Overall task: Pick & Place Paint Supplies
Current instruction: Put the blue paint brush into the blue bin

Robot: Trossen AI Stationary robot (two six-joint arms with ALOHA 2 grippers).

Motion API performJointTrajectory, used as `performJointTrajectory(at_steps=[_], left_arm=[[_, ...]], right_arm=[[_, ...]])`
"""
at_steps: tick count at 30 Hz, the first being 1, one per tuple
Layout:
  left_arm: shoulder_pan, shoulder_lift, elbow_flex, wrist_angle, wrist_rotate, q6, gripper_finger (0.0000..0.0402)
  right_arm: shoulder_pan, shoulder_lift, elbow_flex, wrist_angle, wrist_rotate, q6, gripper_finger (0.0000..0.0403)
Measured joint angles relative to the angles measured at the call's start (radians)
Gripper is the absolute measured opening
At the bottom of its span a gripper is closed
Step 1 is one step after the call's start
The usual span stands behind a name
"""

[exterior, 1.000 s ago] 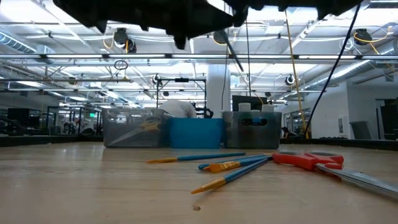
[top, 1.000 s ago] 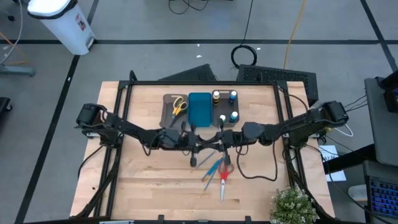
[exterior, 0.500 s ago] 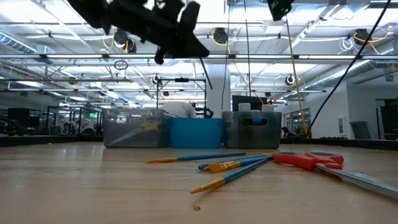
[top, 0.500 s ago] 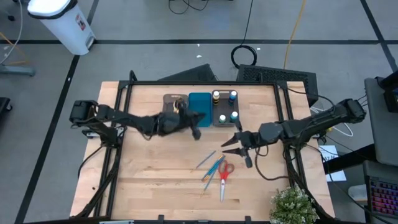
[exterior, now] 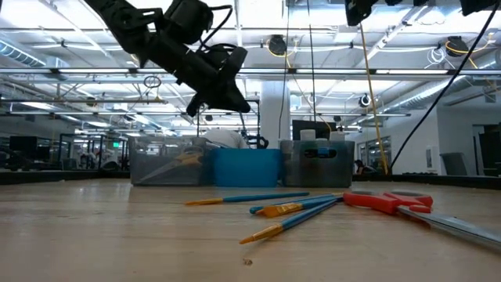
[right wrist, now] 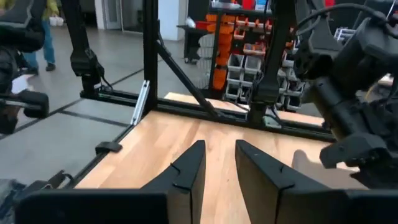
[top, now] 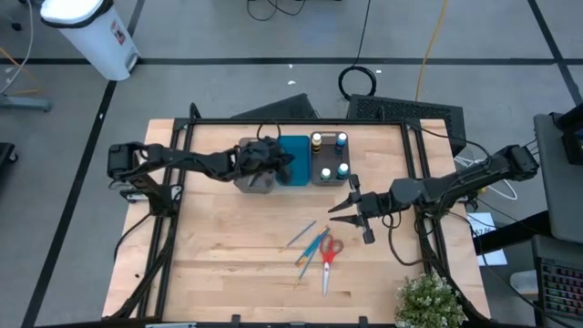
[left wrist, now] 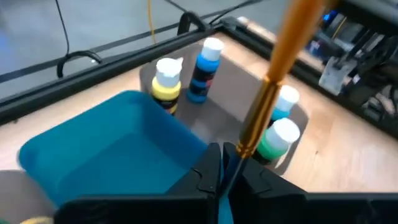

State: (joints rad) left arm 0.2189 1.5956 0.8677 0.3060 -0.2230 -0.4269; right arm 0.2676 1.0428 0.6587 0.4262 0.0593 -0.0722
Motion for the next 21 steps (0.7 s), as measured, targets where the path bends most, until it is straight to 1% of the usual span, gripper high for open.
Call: performJointTrajectory(at_steps=[2,5,8,13,18,21], left_arm=[[0.0,0.019,0.0,0.044,0.0,-0.005,0.0008],[0.001,0.057,0.005,0.072,0.011,-0.019,0.001],[0.0,0.093,0.02,0.068,0.021,-0.024,0.0015],[-0.005,0.159,0.069,0.071,0.043,-0.023,0.0008],[-0.01,0.214,0.107,0.078,0.05,0.001,0.0031],[-0.011,0.244,0.123,0.075,0.055,0.003,0.0036]], right_arm=[[0.0,0.0,-0.002,0.021,0.0,-0.012,0.0078],[0.0,0.0,-0.002,0.037,0.0,-0.028,0.0076],[0.0,0.0,-0.002,0.052,-0.001,-0.029,0.0073],[-0.006,0.0,-0.002,0.063,-0.003,-0.028,0.0073],[-0.006,0.0,-0.002,0.063,-0.003,-0.03,0.0073],[-0.006,0.0,-0.002,0.057,-0.003,-0.029,0.0073]])
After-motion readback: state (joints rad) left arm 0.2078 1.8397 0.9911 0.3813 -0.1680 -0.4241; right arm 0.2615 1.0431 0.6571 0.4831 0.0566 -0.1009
